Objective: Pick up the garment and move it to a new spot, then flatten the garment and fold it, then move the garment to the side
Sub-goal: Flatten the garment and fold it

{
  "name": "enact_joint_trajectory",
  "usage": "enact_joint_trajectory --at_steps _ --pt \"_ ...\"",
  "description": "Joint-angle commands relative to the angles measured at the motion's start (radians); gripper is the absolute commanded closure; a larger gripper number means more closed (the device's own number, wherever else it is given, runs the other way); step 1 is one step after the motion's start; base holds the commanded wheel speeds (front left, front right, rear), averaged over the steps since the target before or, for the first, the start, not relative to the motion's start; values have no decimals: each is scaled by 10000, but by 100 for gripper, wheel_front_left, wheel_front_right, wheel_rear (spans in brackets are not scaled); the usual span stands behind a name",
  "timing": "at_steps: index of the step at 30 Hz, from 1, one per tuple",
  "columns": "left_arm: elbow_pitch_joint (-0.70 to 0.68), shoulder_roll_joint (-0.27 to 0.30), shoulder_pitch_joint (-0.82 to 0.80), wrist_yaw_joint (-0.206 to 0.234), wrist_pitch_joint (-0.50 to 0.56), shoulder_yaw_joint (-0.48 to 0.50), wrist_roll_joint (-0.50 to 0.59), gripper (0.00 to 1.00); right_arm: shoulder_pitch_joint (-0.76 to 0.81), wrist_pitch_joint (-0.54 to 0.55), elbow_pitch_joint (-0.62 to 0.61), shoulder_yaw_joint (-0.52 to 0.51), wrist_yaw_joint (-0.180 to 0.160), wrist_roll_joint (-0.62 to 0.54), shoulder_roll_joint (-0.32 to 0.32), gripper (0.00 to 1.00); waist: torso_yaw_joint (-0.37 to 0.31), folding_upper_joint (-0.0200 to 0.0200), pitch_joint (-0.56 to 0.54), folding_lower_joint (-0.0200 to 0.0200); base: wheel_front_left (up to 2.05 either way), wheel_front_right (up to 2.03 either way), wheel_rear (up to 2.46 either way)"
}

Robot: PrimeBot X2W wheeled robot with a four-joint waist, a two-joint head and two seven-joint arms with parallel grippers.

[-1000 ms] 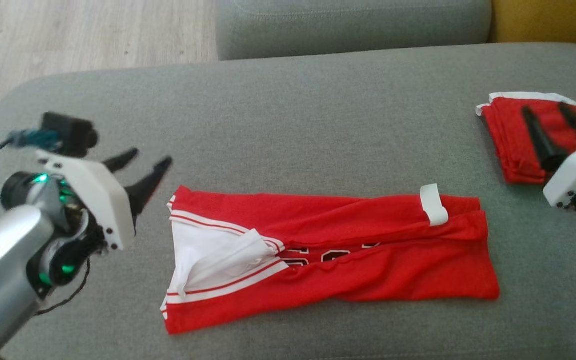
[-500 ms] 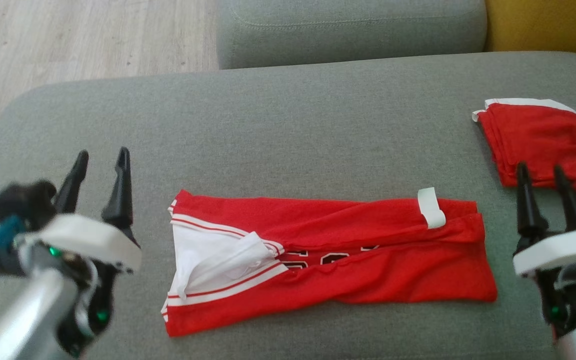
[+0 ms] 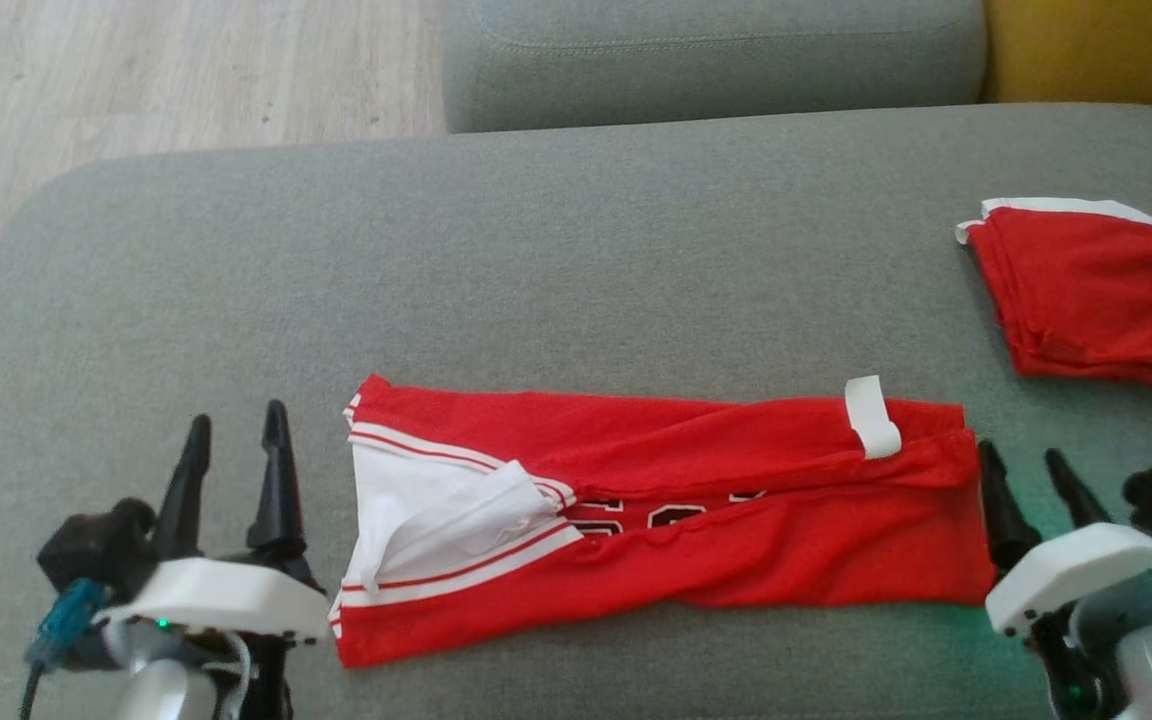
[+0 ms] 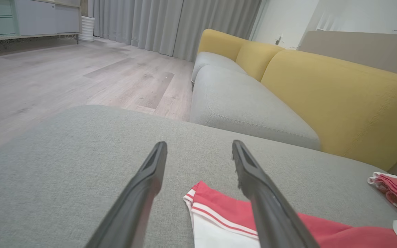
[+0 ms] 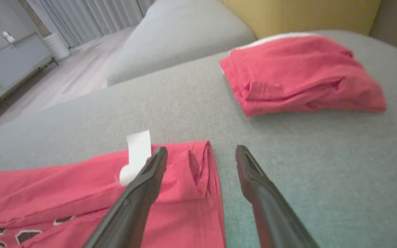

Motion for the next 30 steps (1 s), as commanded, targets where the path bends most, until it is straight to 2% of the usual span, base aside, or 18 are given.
enact_joint_trajectory --at_steps 1,10,17,21,22,23,24,25,26,27,30 --pt "-177 -74 -372 -225 -121 600 280 0 -612 280 -22 91 73 -133 -55 0 72 -1 70 1 0 0 0" --pt "491 -1055 -657 -1348 -121 1237 1221 0 -1982 2215 2150 -260 73 -190 -83 0 482 -1 410 1 0 0 0" --pt "872 -1456 -741 -1801 -122 1663 1678 0 -2624 4452 3914 -1033 73 -526 43 0 703 -1 522 1 0 0 0" --pt "963 -1619 -726 -1985 -122 1831 1876 0 -2608 5723 4254 -904 73 -318 350 0 776 -1 526 1 0 0 0" --pt "987 -1652 -731 -2029 -122 1873 1916 0 -2553 5932 4221 -799 73 -221 437 5 789 -1 532 1 0 0 0" --pt "1012 -1683 -739 -2070 -122 1917 1952 0 -2486 6065 4143 -710 73 -98 521 24 798 -1 536 1 0 0 0" --pt "1036 -1711 -744 -2107 -122 1961 1985 0 -2407 6149 4044 -623 73 6 584 53 802 -1 539 1 0 0 0" --pt "1058 -1737 -744 -2139 -122 2008 2015 0 -2319 6216 3938 -530 73 76 628 72 800 -1 543 1 0 0 0" --pt "1080 -1760 -745 -2170 -122 2057 2042 0 -2242 6220 3791 -433 73 141 663 97 793 -1 548 1 0 0 0" --pt "1101 -1782 -745 -2197 -122 2105 2070 0 -2174 6154 3621 -356 73 211 687 100 782 -1 550 1 0 0 0" --pt "1187 -1838 -737 -2271 -122 2218 2146 0 -2040 5869 3110 -159 73 425 701 100 722 -1 539 1 0 0 0"
